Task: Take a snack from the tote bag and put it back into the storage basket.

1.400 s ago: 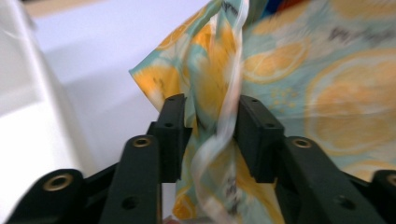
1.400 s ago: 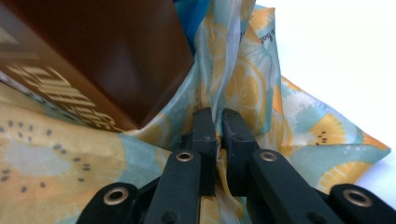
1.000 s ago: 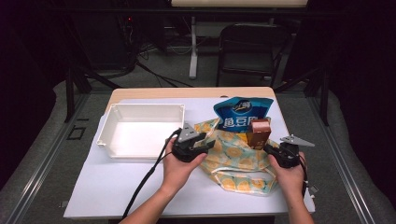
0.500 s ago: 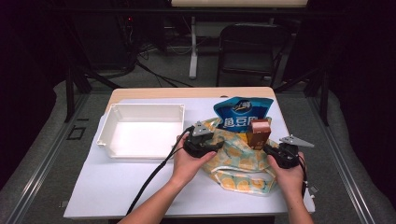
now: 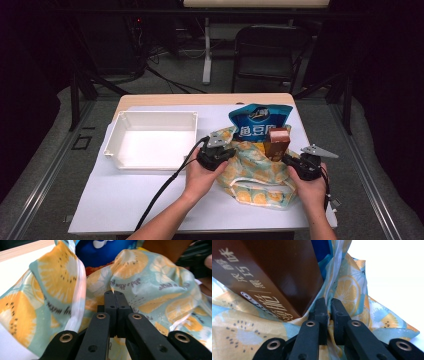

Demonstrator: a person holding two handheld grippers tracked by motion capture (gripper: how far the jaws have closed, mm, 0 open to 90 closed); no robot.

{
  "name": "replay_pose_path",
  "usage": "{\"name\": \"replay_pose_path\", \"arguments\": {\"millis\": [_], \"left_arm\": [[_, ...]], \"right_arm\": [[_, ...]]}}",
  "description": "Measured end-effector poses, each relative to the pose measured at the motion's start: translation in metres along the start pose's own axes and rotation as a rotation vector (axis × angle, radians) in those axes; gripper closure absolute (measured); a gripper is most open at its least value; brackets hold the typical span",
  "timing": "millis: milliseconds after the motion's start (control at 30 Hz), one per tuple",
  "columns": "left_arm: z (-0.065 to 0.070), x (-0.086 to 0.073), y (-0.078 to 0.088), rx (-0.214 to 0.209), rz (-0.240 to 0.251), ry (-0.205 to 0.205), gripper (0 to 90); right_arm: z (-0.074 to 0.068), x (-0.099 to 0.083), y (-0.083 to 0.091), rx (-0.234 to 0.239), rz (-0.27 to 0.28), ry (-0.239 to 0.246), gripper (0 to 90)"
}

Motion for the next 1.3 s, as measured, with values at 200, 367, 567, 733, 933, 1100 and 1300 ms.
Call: {"name": "replay_pose_path", "arguments": {"millis": [200,367,567,733,933,1100,1300], "left_arm": [[0.003,-0.019,0.007,0.011,0.0,0.026,90.0],[0.002,-0.038,0.006,-0.002,-0.032,0.053,90.0],[-0.005,-0.065,-0.004,0.045,-0.104,0.086,90.0],[-0.013,-0.08,-0.01,0.083,-0.2,0.148,90.0],[-0.01,-0.079,-0.011,0.119,-0.194,0.116,90.0],[-0.005,-0.068,0.005,0.077,-0.119,0.132,81.0],[0.002,-0.034,0.041,0.09,0.02,0.11,65.4]], "right_arm": [[-0.001,0.002,0.001,-0.001,0.012,0.004,85.4],[-0.003,0.006,0.007,-0.001,0.032,0.022,85.5],[-0.005,0.006,0.006,0.001,0.046,0.007,85.4],[-0.004,0.004,0.006,-0.005,0.016,0.025,85.4],[0.006,-0.025,-0.015,-0.04,-0.136,-0.052,85.6],[0.009,-0.03,-0.017,-0.051,-0.192,-0.012,85.3],[0.007,-0.025,-0.014,-0.046,-0.146,-0.033,79.9]]}}
Point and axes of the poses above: each handheld gripper's, and its own axes: y roughly backward along the jaws, x roughly out of its top, z roughly to its right, the point moved 9 cm from there along -y, roughly forward along the jaws, and after that the axes turned 3 degrees about x, right-handed, at the moved point
